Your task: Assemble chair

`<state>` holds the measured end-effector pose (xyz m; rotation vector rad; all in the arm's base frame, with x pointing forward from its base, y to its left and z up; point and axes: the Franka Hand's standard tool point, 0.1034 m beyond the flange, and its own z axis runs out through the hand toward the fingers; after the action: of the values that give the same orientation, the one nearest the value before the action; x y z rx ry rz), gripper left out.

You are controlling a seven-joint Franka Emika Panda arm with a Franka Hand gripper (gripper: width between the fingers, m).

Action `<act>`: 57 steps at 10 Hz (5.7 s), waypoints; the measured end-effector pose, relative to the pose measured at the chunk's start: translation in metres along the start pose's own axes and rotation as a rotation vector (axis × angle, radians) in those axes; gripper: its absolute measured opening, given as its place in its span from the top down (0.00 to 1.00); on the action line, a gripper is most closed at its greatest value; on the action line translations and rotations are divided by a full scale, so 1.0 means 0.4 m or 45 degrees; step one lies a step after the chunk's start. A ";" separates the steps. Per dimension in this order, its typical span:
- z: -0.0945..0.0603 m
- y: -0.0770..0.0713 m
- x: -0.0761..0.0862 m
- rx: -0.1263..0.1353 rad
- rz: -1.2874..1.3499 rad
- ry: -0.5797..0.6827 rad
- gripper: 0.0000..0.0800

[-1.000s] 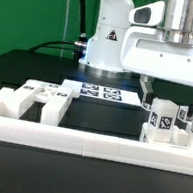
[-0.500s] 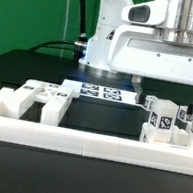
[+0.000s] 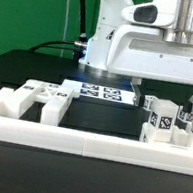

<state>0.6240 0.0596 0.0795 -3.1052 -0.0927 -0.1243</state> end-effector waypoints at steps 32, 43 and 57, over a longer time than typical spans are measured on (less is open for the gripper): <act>0.001 -0.010 0.002 -0.002 0.635 0.056 0.19; 0.001 0.001 0.002 -0.027 -0.039 0.050 0.51; 0.000 0.001 0.004 0.015 1.235 0.064 0.64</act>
Offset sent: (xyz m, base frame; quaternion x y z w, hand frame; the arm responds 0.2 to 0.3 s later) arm 0.0000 0.0000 0.0000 0.0000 0.0000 0.0000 1.0000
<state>0.6258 0.0591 0.0794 -2.7459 1.3467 -0.1589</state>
